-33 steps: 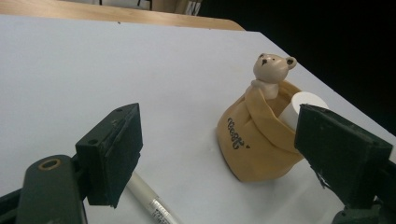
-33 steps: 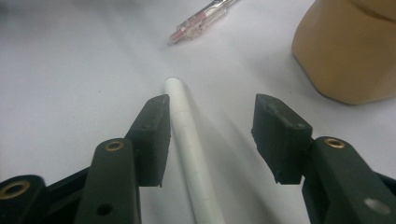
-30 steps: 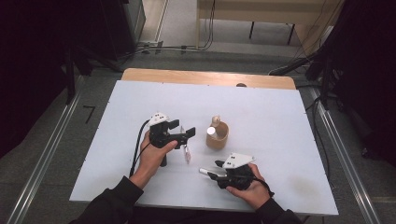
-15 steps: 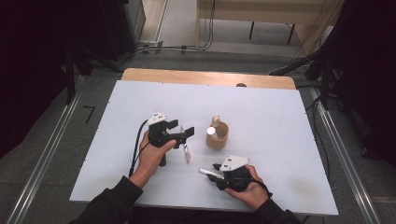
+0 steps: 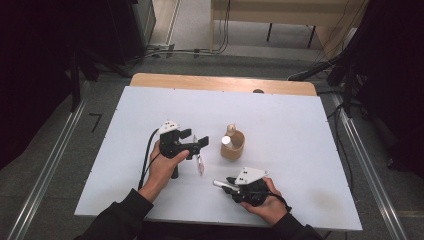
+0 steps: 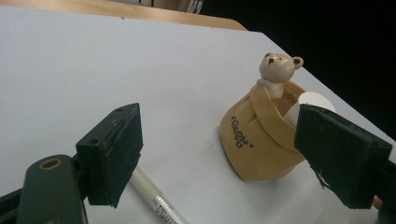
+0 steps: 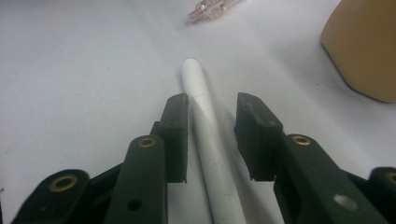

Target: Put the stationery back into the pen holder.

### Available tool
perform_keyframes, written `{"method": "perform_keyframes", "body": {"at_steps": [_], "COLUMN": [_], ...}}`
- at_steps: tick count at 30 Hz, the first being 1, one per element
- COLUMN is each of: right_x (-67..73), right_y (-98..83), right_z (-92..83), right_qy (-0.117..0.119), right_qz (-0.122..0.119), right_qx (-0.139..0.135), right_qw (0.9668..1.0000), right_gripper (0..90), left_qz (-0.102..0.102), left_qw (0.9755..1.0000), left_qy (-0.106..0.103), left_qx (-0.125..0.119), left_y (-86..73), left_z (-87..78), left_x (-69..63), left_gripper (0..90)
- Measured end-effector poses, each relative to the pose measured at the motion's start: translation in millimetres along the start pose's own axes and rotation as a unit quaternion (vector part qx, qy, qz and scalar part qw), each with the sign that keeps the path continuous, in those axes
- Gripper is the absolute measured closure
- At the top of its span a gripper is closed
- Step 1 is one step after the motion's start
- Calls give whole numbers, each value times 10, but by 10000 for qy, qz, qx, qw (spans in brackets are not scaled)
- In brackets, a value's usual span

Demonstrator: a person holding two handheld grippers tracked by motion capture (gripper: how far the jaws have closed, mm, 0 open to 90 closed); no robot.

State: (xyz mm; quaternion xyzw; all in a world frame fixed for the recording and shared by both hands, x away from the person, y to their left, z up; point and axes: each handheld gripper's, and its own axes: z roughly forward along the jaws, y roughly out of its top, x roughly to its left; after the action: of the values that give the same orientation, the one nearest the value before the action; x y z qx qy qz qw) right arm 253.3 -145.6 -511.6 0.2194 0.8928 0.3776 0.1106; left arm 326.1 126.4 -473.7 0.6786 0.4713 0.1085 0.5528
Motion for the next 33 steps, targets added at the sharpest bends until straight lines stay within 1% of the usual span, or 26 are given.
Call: {"method": "perform_keyframes", "body": {"at_steps": [4,7,13,18,22,24,26,29,33], "right_x": [1,3,3,20,14,11,10,-11,-53], "right_y": [1,0,3,14,19,23,31,43,58], "right_z": [2,2,2,1,-1,-2,-8,-32,-86], "right_qy": [36,45,80,49,64,106,137,129,93], "right_qz": [3,-13,-35,-92,-49,12,71,95,251], "right_qx": [-2,-9,3,39,52,32,-21,-106,-254], "right_qw": [10000,10000,10000,9999,10000,9999,9999,9998,9993], "right_gripper": [684,732,756,769,770,770,770,770,771], "left_qz": [-5,-4,-5,3,-12,-24,-35,-38,-47], "left_qw": [10000,10000,10000,10000,9999,9999,9999,9999,9998], "left_qy": [-6,-25,-45,-62,-95,-109,-122,-140,-171], "left_qx": [6,13,29,50,55,53,49,57,77], "left_y": [-2,-4,-5,-11,-14,-15,-15,-15,-19], "left_z": [3,6,7,11,12,13,13,14,17], "left_x": [-1,-6,-11,-18,-28,-32,-36,-39,-49], "left_gripper": [166,166,166,166,166,166,166,167,167]}}
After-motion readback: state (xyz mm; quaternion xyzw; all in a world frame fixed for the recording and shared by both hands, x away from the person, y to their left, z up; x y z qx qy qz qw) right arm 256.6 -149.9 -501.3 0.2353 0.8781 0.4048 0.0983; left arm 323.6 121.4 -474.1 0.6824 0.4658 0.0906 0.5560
